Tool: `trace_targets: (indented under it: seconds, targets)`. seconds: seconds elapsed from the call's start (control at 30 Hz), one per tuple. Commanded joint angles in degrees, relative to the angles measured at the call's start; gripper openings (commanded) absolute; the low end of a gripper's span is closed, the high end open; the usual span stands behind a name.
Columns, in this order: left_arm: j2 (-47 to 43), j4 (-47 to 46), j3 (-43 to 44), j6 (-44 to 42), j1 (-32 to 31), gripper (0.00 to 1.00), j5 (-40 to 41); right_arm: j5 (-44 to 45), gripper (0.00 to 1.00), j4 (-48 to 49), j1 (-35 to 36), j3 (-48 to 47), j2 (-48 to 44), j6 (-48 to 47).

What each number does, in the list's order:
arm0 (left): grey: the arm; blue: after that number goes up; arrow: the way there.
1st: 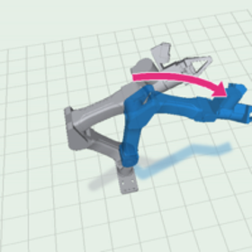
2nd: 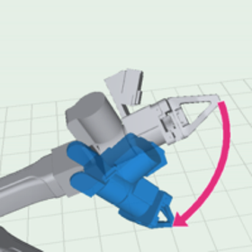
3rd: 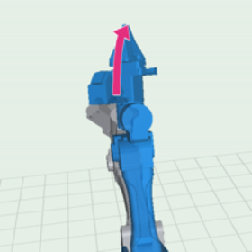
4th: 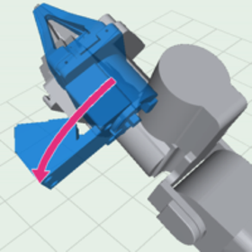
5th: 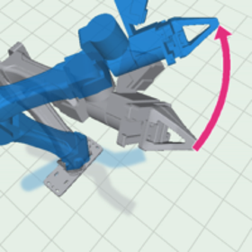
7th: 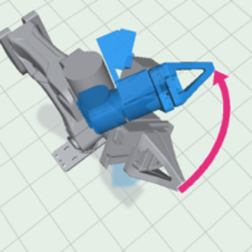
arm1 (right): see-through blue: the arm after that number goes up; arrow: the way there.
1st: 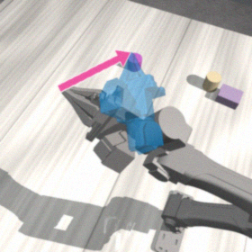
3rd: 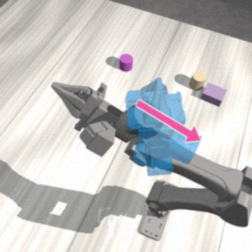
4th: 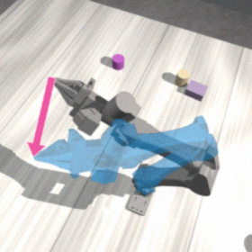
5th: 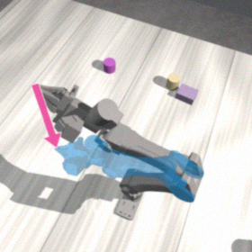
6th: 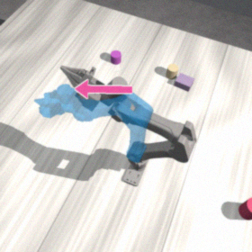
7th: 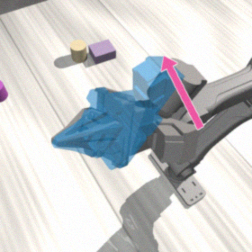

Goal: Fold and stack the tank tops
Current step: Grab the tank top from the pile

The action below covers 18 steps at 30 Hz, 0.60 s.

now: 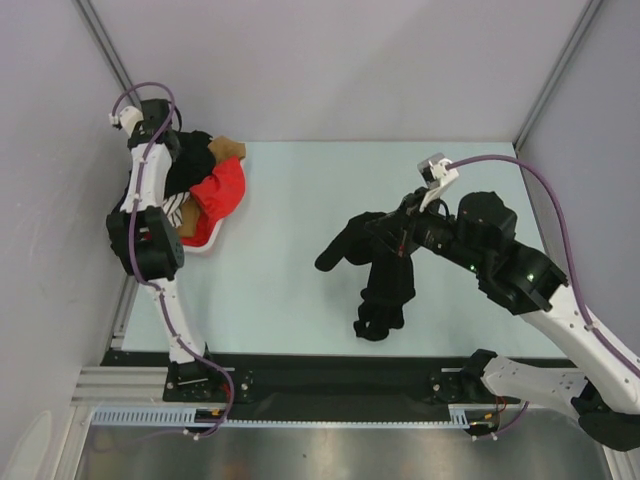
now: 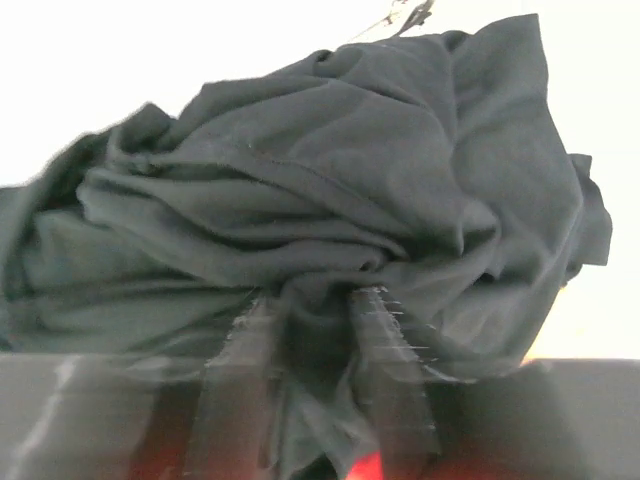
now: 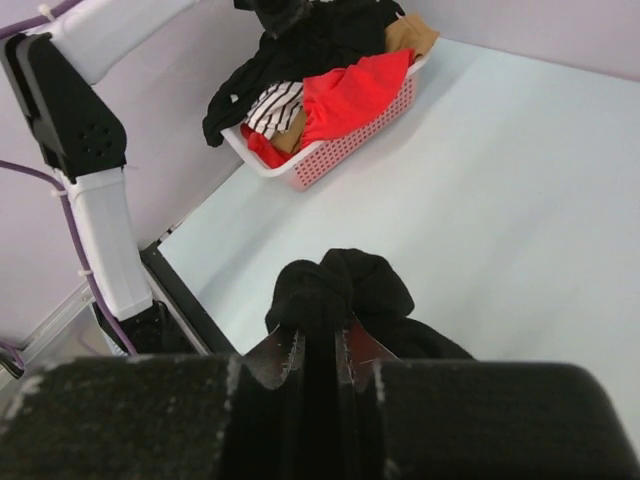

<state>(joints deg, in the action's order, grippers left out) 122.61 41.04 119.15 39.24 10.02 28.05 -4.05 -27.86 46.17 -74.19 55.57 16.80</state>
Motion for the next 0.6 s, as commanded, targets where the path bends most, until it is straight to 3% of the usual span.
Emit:
trace_targets:
  seconds: [0.0,0.03,0.37,0.47,0.57]
  targets:
    - [-0.4,3.9,4.9,0.2,1.2,0.22,0.2,0.7,0.00,-2.1,0.1,-0.6,-3.4,-2.7]
    - [-1.9,3.0,3.1,0.6,1.2,0.01,0.6,1.8,0.00,-2.1,0.1,-0.2,-3.8,-3.0]
    - [-29.2,-11.7,-25.3,0.1,-3.8,0.00,-1.3,7.3,0.00,-0.2,-2.4,0.6,-6.5,-2.8]
    - [-35.1,-15.1,-30.6,0.9,-4.7,0.00,-2.3,6.8,0.00,-0.5,-4.4,0.5,-6.3,-2.0]
    - [-35.9,-14.5,-29.8,0.8,-4.2,0.00,-1.2,4.7,0.00,-0.2,-5.8,1.3,-6.7,-1.1]
